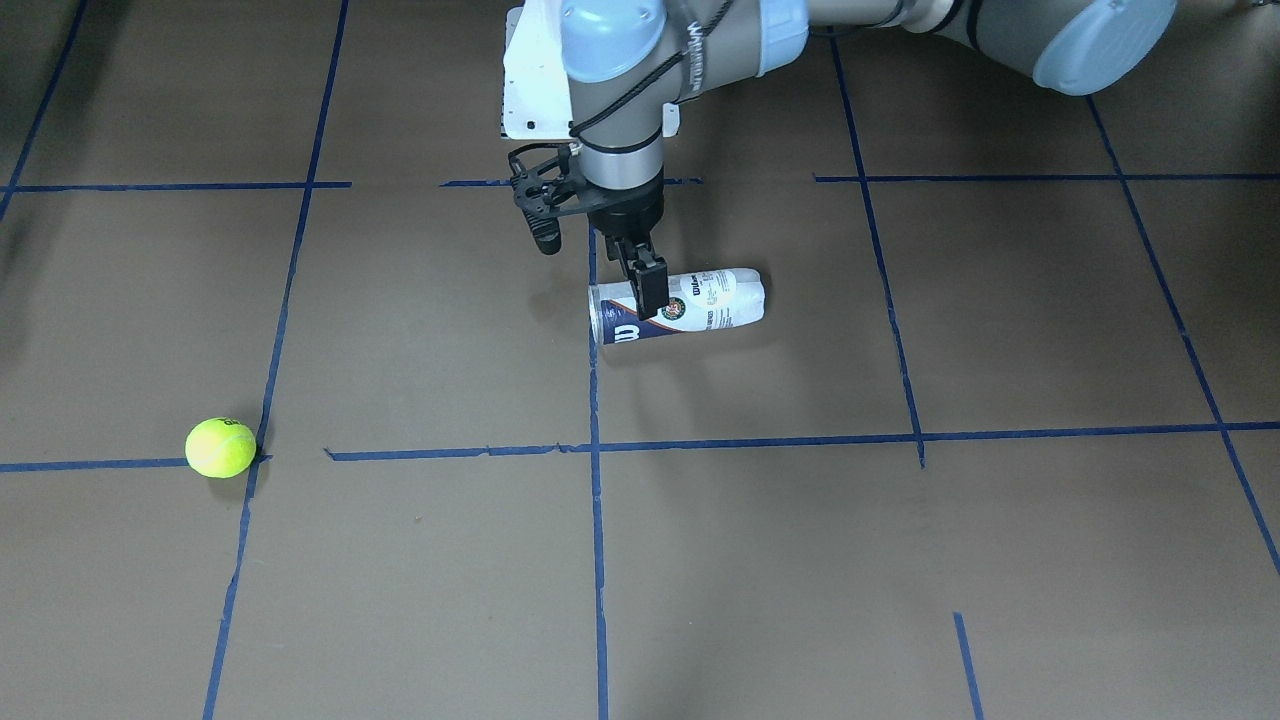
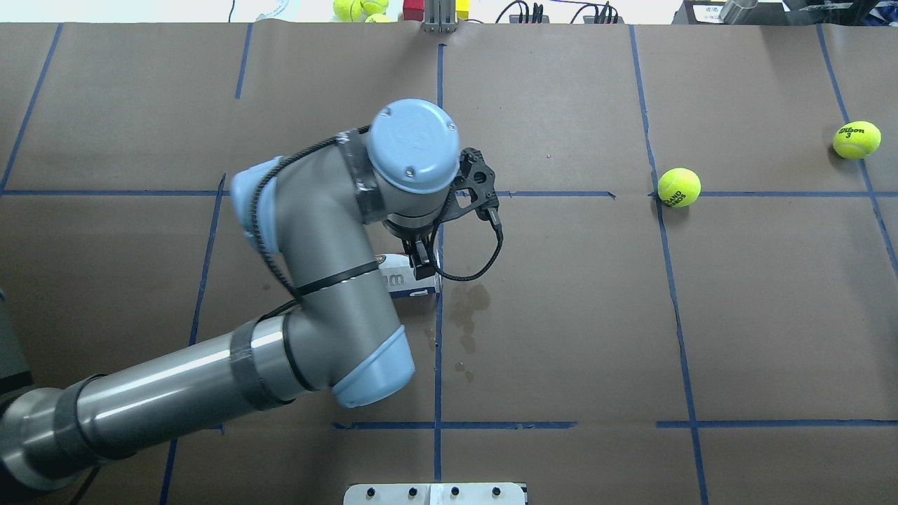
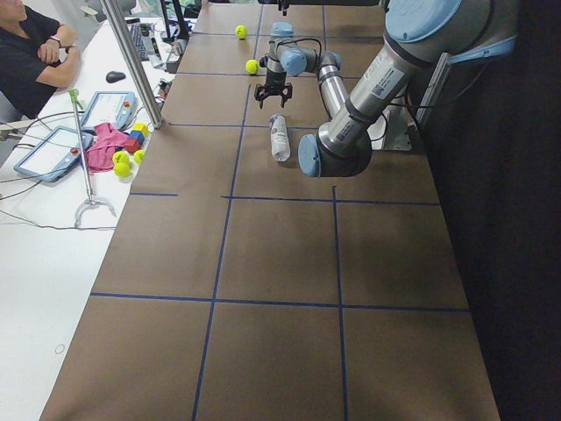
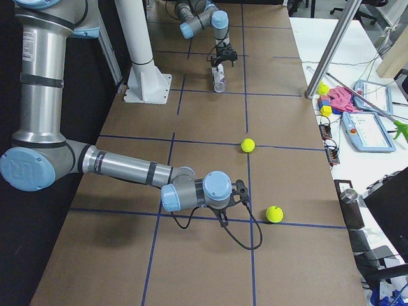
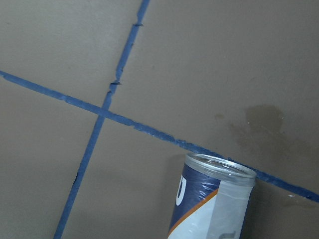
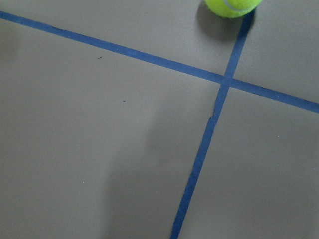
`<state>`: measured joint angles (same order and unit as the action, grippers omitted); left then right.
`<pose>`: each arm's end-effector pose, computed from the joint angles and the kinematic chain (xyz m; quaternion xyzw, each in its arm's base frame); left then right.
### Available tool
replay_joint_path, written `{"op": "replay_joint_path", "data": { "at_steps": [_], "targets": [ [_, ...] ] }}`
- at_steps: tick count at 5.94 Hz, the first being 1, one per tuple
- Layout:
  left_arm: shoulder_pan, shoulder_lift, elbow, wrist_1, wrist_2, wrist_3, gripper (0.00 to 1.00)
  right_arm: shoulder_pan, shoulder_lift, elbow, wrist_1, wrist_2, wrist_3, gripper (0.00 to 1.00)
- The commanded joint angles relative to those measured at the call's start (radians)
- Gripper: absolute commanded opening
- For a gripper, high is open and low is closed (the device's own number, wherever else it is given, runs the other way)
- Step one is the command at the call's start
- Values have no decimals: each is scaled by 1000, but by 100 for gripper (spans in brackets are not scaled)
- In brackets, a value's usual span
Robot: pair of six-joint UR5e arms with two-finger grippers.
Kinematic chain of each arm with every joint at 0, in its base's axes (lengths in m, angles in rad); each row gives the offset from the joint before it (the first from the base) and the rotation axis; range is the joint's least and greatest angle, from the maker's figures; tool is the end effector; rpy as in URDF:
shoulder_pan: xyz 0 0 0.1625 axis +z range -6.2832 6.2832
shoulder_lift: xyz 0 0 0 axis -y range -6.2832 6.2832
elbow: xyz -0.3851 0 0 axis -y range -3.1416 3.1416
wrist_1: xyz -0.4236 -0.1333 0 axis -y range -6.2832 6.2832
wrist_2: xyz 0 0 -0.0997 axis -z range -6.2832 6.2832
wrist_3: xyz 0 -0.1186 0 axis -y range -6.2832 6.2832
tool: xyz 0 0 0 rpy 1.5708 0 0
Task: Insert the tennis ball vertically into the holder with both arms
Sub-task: 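Reach the left gripper down to the lying clear can and grasp it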
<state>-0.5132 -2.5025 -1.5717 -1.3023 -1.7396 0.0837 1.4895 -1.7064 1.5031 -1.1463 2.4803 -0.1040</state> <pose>0.5646 -0.4483 0.0826 0.2498 0.2224 0.5320 0.7779 0.0009 -0.4777 0.6788 0.1041 -0.4354 -0.1309 0.8846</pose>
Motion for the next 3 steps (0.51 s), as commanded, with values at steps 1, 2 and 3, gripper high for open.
{"op": "replay_joint_path", "data": {
  "at_steps": [1, 2, 3],
  "targets": [
    [19, -42, 88, 52, 9, 62, 100, 0, -1, 9, 2, 0, 6, 100],
    [28, -58, 93, 87, 9, 60, 100, 2, -2, 17, 2, 0, 21, 100],
    [47, -61, 96, 104, 6, 47, 100, 2, -8, 19, 2, 0, 39, 100]
  ]
}}
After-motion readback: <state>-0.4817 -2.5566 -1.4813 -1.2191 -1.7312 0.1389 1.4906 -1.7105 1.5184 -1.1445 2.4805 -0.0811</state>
